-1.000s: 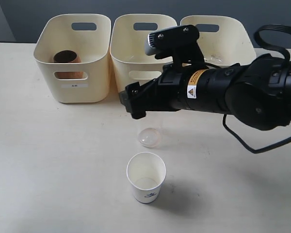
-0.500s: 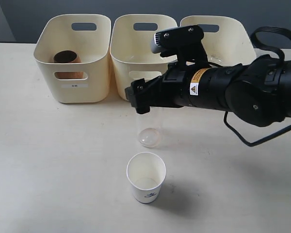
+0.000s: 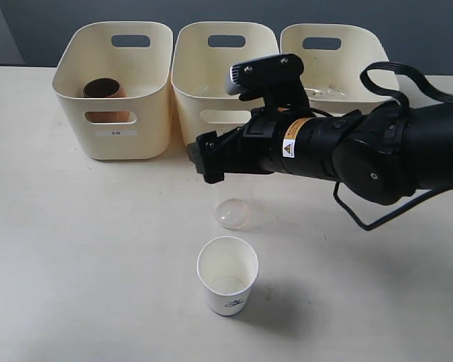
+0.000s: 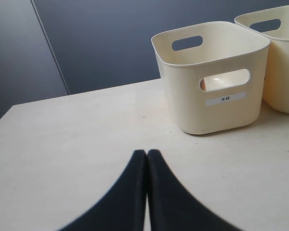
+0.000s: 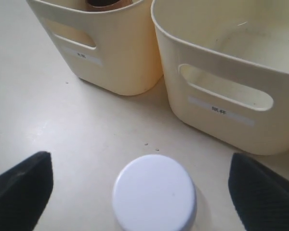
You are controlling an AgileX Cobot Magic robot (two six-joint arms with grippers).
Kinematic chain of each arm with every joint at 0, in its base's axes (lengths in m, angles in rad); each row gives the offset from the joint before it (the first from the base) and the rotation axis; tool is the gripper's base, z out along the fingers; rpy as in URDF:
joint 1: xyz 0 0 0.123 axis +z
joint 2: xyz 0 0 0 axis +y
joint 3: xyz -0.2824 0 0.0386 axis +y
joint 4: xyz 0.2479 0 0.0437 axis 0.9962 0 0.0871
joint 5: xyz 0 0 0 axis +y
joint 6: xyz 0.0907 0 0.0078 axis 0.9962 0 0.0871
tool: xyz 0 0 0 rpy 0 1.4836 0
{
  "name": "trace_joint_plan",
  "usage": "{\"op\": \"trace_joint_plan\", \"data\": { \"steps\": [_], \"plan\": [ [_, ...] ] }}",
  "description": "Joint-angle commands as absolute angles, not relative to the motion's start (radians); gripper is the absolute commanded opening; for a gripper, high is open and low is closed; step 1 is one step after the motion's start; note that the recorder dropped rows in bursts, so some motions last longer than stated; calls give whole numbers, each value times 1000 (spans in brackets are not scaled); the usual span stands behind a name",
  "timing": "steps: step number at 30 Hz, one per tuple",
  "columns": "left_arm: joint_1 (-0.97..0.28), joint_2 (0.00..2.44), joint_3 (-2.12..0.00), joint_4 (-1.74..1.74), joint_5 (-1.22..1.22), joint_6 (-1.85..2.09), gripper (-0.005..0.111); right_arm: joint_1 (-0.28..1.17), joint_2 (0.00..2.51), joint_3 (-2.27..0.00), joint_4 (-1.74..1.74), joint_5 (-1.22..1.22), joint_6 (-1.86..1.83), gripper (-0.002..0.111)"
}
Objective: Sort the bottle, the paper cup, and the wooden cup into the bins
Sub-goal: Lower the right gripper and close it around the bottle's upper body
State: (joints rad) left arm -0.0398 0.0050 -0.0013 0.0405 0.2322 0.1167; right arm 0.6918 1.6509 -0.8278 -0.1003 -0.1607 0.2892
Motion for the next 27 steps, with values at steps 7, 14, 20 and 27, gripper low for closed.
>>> {"op": "trace_joint_plan", "data": {
  "steps": [7,14,20,27],
  "plan": [
    [-43,0,0,39,231,115,0,687,1651,-824,-99,-182,282,89],
    [-43,0,0,39,231,115,0,687,1651,-824,-93,-164,282,61],
    [-43,0,0,39,231,115,0,687,1651,-824,-93,-158,282,61],
    [-43,0,0,39,231,115,0,687,1651,-824,-93,-144,282,61]
  ]
}}
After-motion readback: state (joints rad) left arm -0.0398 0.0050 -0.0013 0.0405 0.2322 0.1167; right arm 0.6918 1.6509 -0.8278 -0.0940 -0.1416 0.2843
